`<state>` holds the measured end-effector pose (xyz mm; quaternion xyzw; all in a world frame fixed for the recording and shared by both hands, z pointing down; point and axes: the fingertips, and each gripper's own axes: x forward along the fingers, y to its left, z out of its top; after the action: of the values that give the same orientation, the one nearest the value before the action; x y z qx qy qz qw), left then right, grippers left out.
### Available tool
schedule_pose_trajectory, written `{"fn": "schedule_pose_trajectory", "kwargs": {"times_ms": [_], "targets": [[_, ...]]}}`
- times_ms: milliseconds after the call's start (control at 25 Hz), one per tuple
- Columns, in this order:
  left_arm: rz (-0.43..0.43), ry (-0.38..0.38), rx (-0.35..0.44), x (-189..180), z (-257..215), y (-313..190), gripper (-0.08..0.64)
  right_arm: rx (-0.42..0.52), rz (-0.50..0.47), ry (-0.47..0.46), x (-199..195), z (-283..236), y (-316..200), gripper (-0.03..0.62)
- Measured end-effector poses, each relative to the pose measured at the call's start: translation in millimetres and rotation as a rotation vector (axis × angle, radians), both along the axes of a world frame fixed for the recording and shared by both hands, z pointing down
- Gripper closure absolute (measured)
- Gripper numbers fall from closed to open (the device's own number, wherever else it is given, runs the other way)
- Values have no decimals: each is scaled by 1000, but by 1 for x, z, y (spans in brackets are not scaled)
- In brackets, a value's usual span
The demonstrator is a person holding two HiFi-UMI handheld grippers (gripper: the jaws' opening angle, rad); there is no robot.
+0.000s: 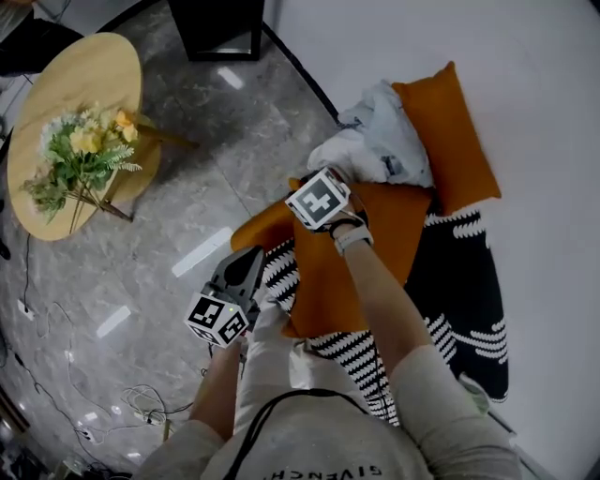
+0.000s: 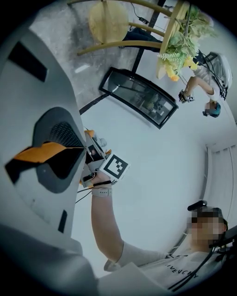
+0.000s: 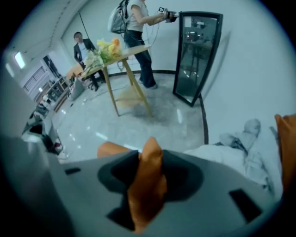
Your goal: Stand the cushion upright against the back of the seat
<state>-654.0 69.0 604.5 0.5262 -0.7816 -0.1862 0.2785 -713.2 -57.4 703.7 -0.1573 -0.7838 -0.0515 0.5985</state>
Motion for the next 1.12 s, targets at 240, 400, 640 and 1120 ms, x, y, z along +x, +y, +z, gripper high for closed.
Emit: {"fn": "schedule_pose_trajectory", "kwargs": {"times_ms": [240,400,640,1120], "targets": [[-14,2,11,5,-1,5,535,9,10,-54,20,-16,2,516],[-8,-10,9,13,-2,2,535,1,16,-140,30,-40,6,532],[18,-21,10,40,-9,-4,535,-25,-2,-202,56,-73,22,532],[45,-64,26,107,-36,-8,535,-6,48,-378,124,-148,40,532]]}}
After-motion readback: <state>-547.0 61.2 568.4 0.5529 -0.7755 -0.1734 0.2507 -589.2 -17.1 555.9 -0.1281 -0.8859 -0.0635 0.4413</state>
